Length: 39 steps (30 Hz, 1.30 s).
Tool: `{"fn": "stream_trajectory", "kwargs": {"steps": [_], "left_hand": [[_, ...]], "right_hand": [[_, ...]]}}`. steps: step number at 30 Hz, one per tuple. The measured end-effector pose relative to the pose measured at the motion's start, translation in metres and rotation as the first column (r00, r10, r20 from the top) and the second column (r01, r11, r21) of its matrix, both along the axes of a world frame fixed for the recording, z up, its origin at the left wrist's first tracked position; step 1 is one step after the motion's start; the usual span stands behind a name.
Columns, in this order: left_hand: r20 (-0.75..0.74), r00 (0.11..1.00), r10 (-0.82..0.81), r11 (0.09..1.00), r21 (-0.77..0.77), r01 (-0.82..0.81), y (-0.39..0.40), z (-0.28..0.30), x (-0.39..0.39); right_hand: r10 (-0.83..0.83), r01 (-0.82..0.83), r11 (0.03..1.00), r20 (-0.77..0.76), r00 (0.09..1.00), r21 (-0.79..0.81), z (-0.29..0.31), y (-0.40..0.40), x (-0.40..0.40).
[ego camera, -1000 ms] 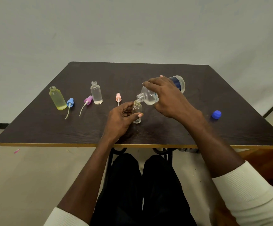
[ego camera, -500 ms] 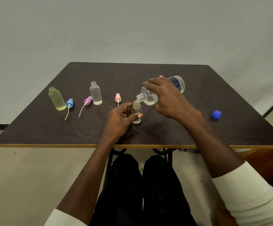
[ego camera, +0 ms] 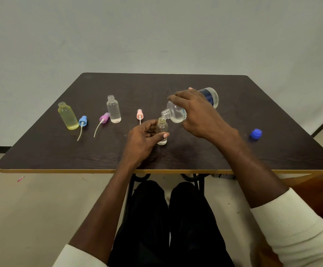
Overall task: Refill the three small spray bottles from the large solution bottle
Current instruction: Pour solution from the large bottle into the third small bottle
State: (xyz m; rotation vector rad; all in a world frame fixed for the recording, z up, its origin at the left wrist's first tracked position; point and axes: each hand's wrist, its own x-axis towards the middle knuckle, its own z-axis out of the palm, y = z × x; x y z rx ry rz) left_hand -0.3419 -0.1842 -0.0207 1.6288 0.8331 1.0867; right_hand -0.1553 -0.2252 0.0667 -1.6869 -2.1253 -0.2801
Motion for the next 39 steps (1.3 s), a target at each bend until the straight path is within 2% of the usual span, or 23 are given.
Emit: {"fn": "stream_trajectory", "kwargs": {"steps": [39], "left_hand": [[0.018,1.000,0.001,1.000,-0.005,-0.001,0.0001,-0.0011,0.0011]], "right_hand": [[-0.002,0.002,1.000,0.009,1.000,-0.007,0.0013,-0.0007,-0.0011]]}}
